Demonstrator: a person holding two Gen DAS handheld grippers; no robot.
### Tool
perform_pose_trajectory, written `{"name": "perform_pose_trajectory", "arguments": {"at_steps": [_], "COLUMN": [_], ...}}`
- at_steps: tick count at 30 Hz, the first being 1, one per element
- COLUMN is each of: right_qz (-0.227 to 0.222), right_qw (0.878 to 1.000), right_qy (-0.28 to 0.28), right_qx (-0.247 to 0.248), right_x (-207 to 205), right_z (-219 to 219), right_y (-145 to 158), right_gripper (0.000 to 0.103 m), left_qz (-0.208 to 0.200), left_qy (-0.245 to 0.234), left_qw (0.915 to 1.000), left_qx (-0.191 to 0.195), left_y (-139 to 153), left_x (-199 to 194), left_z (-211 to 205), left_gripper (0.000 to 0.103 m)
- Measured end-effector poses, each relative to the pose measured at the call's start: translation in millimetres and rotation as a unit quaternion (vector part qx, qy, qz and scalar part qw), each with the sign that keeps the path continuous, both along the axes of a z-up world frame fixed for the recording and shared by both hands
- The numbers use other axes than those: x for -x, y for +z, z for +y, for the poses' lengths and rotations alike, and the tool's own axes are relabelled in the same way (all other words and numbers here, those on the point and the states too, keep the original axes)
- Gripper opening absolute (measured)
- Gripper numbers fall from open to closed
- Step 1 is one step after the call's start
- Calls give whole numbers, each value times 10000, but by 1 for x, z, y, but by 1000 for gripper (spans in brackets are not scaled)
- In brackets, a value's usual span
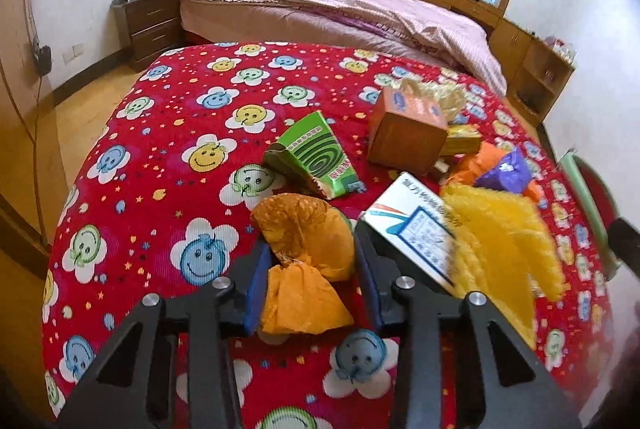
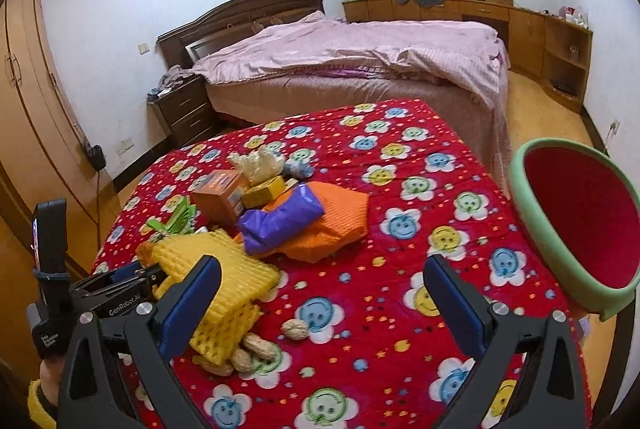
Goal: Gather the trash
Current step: 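Grasp a yellow foam net with the right tool while the left tool grasps another, then carry both yellow foam nets over the red bucket and open both tools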
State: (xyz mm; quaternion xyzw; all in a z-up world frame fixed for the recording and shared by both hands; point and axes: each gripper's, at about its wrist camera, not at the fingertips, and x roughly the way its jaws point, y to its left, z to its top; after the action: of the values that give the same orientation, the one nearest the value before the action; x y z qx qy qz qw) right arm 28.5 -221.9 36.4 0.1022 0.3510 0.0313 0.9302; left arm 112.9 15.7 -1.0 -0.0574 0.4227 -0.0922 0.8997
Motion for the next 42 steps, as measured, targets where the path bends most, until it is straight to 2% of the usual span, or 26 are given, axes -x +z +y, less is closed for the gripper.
{"name": "perform_pose_trajectory", "arguments": {"at_steps": [5, 9, 11, 17, 19, 20, 23, 25, 29, 42], "right_qz": [22, 42, 46, 235, 314, 344, 405, 368, 280, -283], "right_qw": [9993, 9967, 9955, 9914, 9904, 9901, 9895, 9899, 9916, 9946], "right_qy": [365, 809, 931, 1232, 1280, 1296, 1338, 1332, 1265, 965], "right_qx": [-99, 43, 157, 367, 427, 423, 365, 316, 63, -247], "right_x": [0, 0, -2, -17, -22, -24, -26, -24, -19, 20], "right_z": [19, 41, 50, 64, 66, 67, 66, 64, 56, 17], "right_y": [2, 0, -1, -12, -17, -19, -23, -22, -16, 26], "right_gripper": [103, 103, 99, 74, 61, 58, 44, 31, 14, 14], "left_qz": [-75, -181, -203, -178, -190, -197, -203, -213, -267, -577], "left_qy": [186, 247, 273, 308, 305, 306, 300, 295, 262, -143], "left_qw": [9992, 9989, 9988, 9983, 9982, 9982, 9982, 9982, 9981, 9969], "left_qx": [339, 343, 348, 470, 475, 475, 481, 477, 485, 517], "left_y": [16, 24, 25, 26, 26, 27, 28, 30, 35, 71], "left_x": [15, 24, 28, 35, 37, 37, 40, 42, 49, 68], "left_z": [12, 16, 16, 18, 17, 17, 16, 16, 13, -16], "left_gripper": [41, 41, 41, 41, 41, 41, 41, 41, 41, 41]}}
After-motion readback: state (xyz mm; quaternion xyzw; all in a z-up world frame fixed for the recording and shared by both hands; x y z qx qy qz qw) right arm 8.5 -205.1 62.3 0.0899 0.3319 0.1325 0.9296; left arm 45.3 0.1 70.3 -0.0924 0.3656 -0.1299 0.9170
